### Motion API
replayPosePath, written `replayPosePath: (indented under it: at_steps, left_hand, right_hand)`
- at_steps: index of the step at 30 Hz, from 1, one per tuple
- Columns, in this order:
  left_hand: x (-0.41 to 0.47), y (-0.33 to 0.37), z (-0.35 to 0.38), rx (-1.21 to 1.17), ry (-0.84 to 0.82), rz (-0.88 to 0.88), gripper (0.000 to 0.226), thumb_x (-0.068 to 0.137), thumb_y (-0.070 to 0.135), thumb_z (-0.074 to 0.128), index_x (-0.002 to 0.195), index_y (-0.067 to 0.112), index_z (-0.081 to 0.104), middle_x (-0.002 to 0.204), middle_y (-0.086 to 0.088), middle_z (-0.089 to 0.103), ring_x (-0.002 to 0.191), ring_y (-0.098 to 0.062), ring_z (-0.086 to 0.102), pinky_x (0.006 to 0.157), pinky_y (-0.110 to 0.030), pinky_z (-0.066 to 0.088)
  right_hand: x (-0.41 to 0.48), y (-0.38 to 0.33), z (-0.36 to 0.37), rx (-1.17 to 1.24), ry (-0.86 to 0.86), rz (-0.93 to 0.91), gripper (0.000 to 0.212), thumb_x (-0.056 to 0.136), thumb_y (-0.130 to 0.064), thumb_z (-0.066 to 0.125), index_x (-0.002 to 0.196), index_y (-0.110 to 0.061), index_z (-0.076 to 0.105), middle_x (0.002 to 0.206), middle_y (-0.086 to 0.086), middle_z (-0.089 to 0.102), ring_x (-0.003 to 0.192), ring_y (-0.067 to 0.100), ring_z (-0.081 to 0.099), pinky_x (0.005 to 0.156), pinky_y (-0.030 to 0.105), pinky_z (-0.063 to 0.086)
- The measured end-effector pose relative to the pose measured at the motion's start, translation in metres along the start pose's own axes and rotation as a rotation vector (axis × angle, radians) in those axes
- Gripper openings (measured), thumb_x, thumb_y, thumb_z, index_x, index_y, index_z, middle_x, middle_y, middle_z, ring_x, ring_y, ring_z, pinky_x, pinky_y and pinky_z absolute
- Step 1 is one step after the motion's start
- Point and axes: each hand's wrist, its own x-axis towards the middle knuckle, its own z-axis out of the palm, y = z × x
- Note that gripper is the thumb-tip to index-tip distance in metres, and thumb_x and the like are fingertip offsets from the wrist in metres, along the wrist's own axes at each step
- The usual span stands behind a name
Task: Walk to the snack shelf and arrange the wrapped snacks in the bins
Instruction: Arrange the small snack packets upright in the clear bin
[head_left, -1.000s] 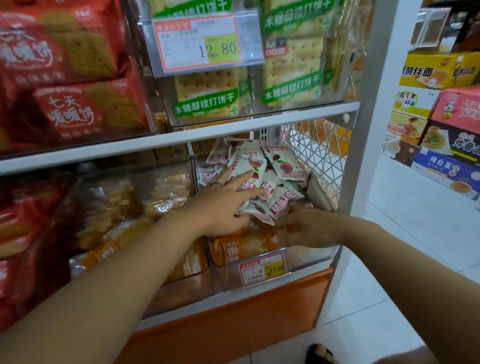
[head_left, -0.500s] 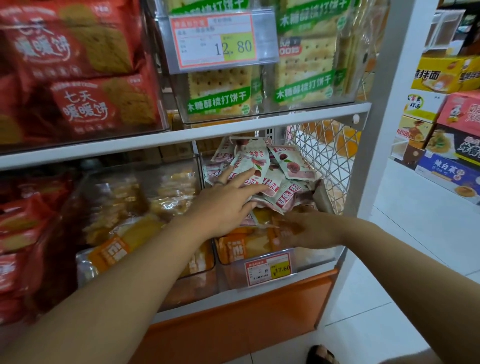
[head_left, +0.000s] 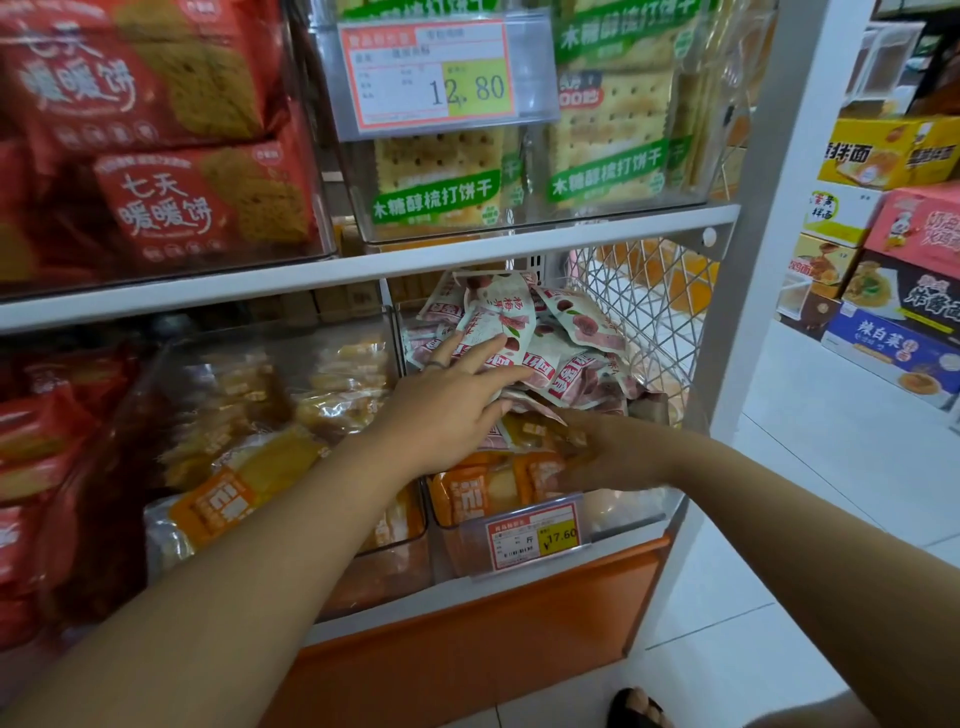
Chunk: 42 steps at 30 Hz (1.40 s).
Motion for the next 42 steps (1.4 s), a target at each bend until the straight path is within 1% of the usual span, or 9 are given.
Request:
replayPosePath:
  at_steps: [5,8,11,16,22,30,36,39,42]
  left_hand:
    - [0.000,-0.001,0.000,0.002,0.012,0.007,0.040,0.100,0.038,0.034,0.138,0.051,0.032,0.157,0.016,0.007,0.146,-0.025,-0.004,0.112,-0.056,0.024]
    - [0.000,-0.002,0.001,-0.012,0.020,0.001,0.039,0.100,0.038,0.033,0.137,0.050,0.033,0.157,0.017,0.008,0.146,-0.024,-0.003,0.112,-0.055,0.023]
    - [0.000,-0.003,0.001,-0.016,0.039,-0.001,0.039,0.100,0.037,0.033,0.137,0.048,0.035,0.157,0.016,0.010,0.146,-0.025,-0.002,0.111,-0.056,0.025]
    - [0.000,-0.004,0.002,-0.015,0.046,-0.002,0.039,0.100,0.037,0.034,0.138,0.047,0.035,0.157,0.015,0.011,0.146,-0.025,-0.002,0.110,-0.057,0.027]
    - [0.000,-0.003,0.001,-0.043,0.074,-0.022,0.038,0.100,0.037,0.034,0.137,0.046,0.037,0.157,0.016,0.012,0.146,-0.024,-0.001,0.111,-0.057,0.026]
    - [0.001,-0.003,0.002,-0.048,0.076,-0.028,0.038,0.100,0.035,0.036,0.136,0.044,0.040,0.156,0.015,0.014,0.146,-0.024,-0.002,0.110,-0.057,0.027]
    - [0.001,-0.003,0.002,-0.044,0.078,-0.031,0.038,0.100,0.034,0.036,0.137,0.044,0.039,0.156,0.015,0.014,0.145,-0.023,-0.004,0.112,-0.055,0.025]
    - [0.000,-0.003,0.002,-0.039,0.075,-0.027,0.038,0.100,0.034,0.036,0.136,0.044,0.039,0.156,0.015,0.014,0.145,-0.024,-0.003,0.111,-0.055,0.027]
    - [-0.001,-0.003,0.002,-0.035,0.076,-0.027,0.038,0.100,0.034,0.036,0.136,0.044,0.040,0.156,0.015,0.014,0.145,-0.024,-0.003,0.109,-0.056,0.029]
  right_hand:
    - [-0.001,0.001,-0.002,0.048,-0.003,-0.029,0.049,0.082,-0.024,0.068,0.126,-0.030,0.048,0.114,-0.009,0.061,0.107,0.013,0.058,0.094,0.028,0.046]
    - [0.001,0.003,-0.001,0.035,0.046,-0.034,0.043,0.079,-0.018,0.070,0.119,-0.026,0.055,0.109,-0.007,0.065,0.101,0.016,0.061,0.093,0.032,0.049]
    - [0.004,0.001,0.004,0.029,0.071,-0.056,0.039,0.079,-0.015,0.069,0.116,-0.021,0.058,0.103,-0.008,0.065,0.094,0.012,0.061,0.086,0.025,0.048]
    - [0.003,-0.001,0.005,0.028,0.071,-0.056,0.040,0.079,-0.016,0.069,0.118,-0.019,0.059,0.108,-0.005,0.067,0.096,0.012,0.063,0.091,0.029,0.049]
    - [0.007,-0.001,0.015,0.017,0.197,0.001,0.037,0.078,-0.024,0.070,0.113,-0.026,0.059,0.101,-0.005,0.069,0.093,0.015,0.064,0.086,0.035,0.053]
    - [0.011,0.000,0.009,0.227,0.038,0.003,0.047,0.076,-0.011,0.072,0.119,-0.020,0.056,0.109,0.001,0.068,0.101,0.019,0.064,0.093,0.038,0.051]
    - [0.012,0.001,0.012,0.157,0.027,-0.016,0.042,0.082,-0.023,0.068,0.121,-0.026,0.053,0.109,-0.006,0.065,0.098,0.010,0.061,0.087,0.026,0.048]
    - [0.011,0.000,0.009,0.220,-0.022,-0.031,0.044,0.082,-0.017,0.069,0.122,-0.023,0.053,0.110,-0.006,0.066,0.099,0.009,0.063,0.088,0.026,0.051]
    - [0.008,0.000,0.005,0.239,-0.052,-0.057,0.046,0.081,-0.010,0.068,0.123,-0.021,0.051,0.099,-0.012,0.064,0.088,0.002,0.063,0.070,0.012,0.052]
